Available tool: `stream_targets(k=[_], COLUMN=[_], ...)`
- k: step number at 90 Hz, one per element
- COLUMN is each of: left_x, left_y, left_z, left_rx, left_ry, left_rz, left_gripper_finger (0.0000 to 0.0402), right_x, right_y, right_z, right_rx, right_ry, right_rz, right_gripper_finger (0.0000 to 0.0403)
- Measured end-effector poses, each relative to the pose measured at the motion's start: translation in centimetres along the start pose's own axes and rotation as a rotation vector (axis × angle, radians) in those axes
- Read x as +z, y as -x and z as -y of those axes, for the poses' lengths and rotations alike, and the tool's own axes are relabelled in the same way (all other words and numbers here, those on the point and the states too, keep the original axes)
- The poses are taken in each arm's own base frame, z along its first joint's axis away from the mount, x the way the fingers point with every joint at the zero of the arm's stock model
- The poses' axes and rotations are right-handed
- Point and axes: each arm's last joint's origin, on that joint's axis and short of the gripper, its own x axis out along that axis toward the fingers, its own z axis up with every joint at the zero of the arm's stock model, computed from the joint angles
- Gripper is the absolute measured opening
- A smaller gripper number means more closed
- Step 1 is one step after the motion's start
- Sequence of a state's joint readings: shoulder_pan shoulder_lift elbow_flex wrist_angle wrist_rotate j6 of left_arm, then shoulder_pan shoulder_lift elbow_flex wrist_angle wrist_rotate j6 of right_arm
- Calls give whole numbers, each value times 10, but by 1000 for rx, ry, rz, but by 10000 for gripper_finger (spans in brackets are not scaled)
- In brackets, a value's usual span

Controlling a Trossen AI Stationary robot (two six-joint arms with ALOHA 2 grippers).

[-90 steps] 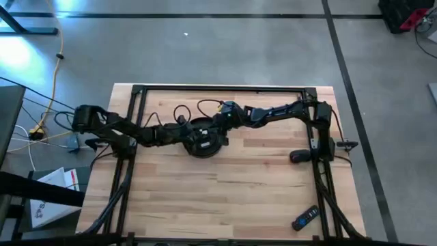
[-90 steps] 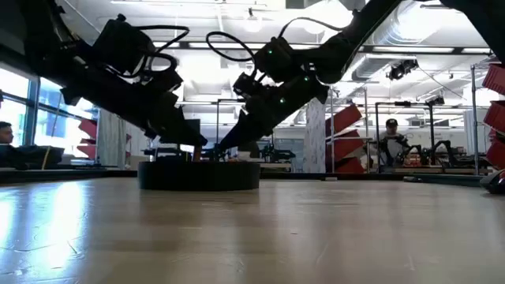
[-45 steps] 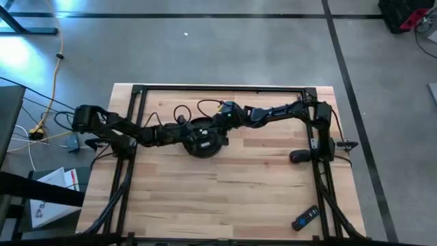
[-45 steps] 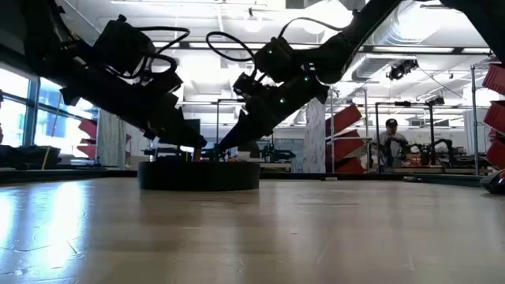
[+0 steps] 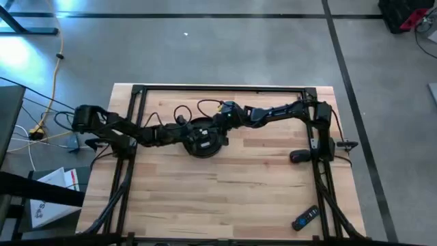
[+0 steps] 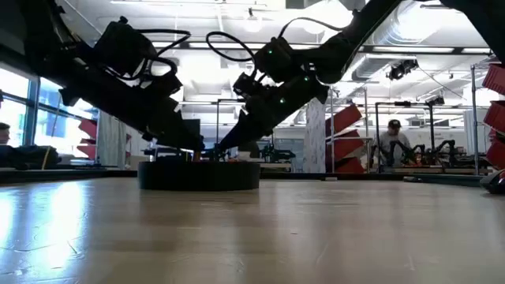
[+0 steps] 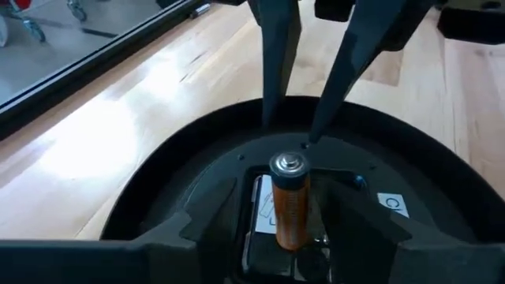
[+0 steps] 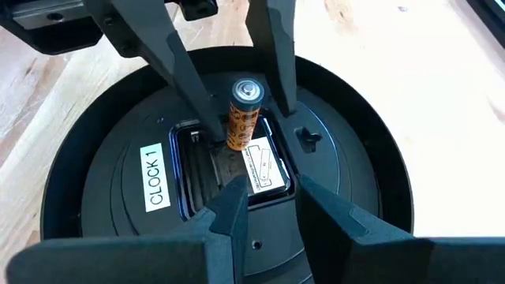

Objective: Insert battery
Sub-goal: Insert the yellow battery into the white-black wall clock

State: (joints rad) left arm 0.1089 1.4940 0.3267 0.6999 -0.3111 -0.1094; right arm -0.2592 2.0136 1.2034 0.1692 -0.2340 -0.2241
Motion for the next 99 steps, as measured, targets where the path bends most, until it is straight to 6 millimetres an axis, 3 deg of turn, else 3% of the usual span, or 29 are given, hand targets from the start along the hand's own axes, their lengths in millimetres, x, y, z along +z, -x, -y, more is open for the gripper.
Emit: stream_targets(k=[32,99], left_x=[-11,-14], left_y=[-7,-11], left_z=[2,2], left_rx=[-10,17], left_ry=[4,-1], left_rz=[-48,-40], left_gripper_finger=[163,165], right_x=[0,1], right_y=[0,-1], right_z=[-1,-2], right_rx=[1,-11], right_ry=[-6,0], right_rz=[0,-2], right_gripper_finger=[76,76])
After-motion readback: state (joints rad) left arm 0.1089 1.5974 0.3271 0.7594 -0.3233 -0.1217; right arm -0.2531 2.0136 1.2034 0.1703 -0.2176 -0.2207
